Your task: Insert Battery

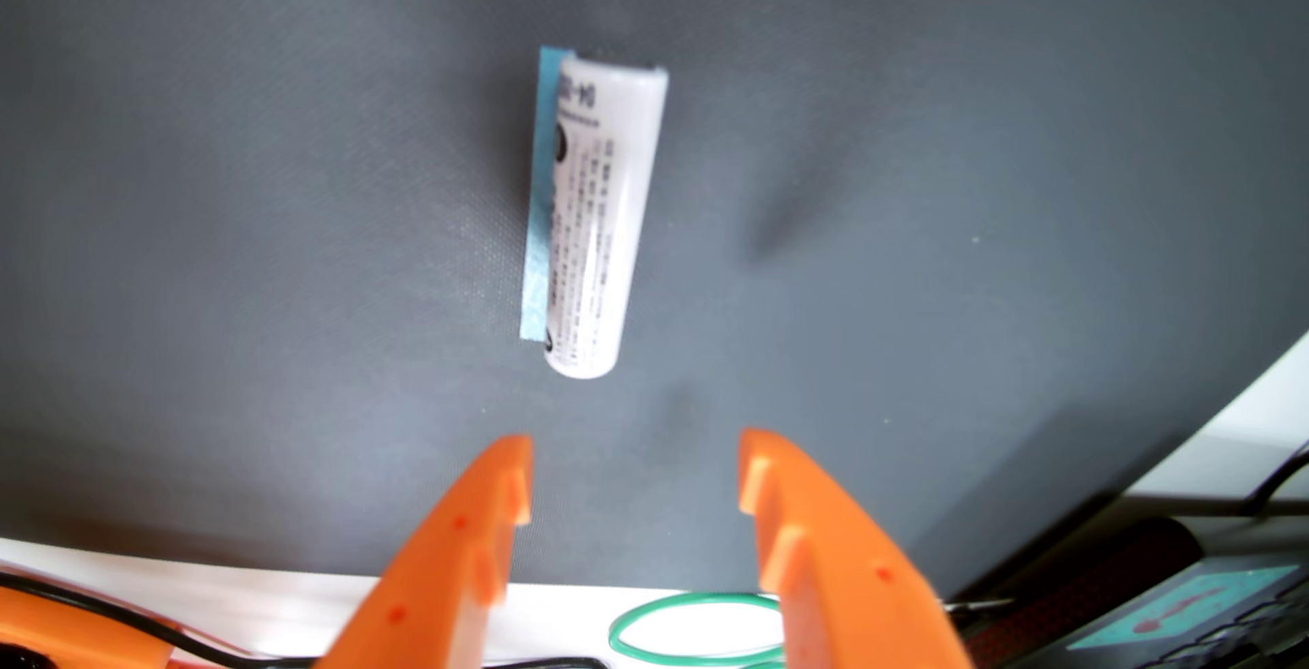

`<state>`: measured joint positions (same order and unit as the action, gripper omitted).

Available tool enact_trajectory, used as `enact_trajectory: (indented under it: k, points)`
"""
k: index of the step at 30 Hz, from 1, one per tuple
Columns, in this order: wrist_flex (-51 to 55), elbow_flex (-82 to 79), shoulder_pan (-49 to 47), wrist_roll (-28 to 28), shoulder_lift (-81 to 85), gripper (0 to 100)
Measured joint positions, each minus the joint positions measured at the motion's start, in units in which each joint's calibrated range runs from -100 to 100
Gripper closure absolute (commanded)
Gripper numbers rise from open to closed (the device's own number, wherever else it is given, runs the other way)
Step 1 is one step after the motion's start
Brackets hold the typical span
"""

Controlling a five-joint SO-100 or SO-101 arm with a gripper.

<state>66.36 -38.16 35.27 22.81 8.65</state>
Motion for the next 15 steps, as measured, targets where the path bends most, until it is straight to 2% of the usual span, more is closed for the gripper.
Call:
enact_trajectory:
  k: [15]
  points:
    - [0.17,-1.36,0.00,-0.72,0.00,81]
